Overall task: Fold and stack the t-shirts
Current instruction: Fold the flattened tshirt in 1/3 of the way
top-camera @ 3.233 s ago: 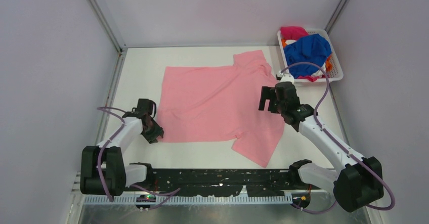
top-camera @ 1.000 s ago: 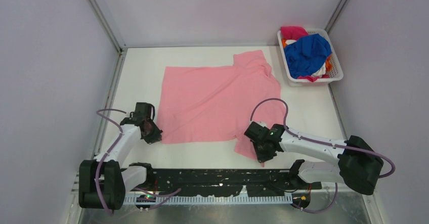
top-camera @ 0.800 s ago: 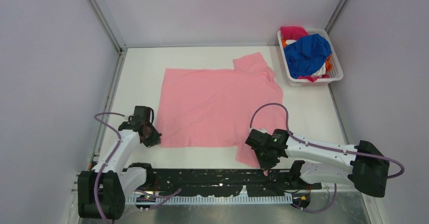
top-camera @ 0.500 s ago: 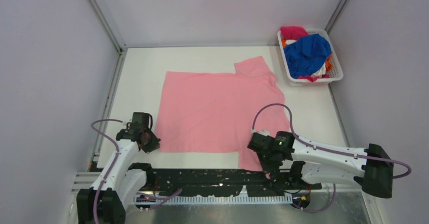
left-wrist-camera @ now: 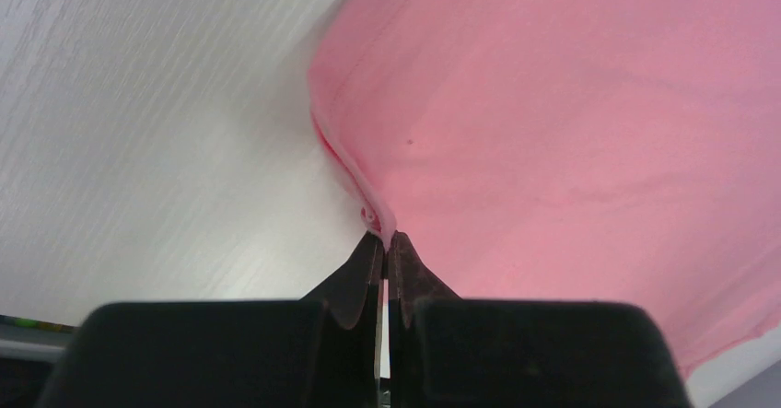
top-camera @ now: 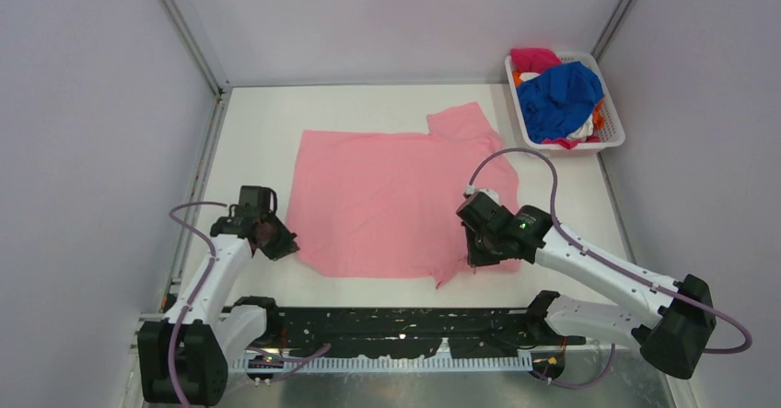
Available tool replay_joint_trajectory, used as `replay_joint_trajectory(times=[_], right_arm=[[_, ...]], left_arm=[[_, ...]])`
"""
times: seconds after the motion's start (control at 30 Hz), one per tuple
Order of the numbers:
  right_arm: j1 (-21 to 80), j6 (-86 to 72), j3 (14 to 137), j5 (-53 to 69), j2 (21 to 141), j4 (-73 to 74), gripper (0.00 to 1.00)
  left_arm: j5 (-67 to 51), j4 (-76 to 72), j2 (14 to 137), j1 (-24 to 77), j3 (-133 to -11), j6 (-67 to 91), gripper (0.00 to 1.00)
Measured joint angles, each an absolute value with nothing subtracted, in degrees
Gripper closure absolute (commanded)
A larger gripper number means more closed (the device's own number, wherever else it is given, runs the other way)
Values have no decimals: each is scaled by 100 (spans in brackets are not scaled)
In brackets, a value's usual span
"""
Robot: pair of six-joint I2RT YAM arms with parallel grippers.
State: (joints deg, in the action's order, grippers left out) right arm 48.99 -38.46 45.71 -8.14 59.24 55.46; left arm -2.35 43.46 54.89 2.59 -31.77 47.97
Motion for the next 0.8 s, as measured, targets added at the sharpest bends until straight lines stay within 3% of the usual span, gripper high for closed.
replay_joint_trajectory(times=[0.37, 0.8], right_arm=[[3551, -2858, 5468, -902, 6418, 5081, 95], [2738, -1929, 6145, -932, 6917, 4711, 95]], left_arm=[[-307, 4233, 6814, 259, -4484, 4790, 100], [-198, 4233, 7500, 237, -5347, 4770, 100]])
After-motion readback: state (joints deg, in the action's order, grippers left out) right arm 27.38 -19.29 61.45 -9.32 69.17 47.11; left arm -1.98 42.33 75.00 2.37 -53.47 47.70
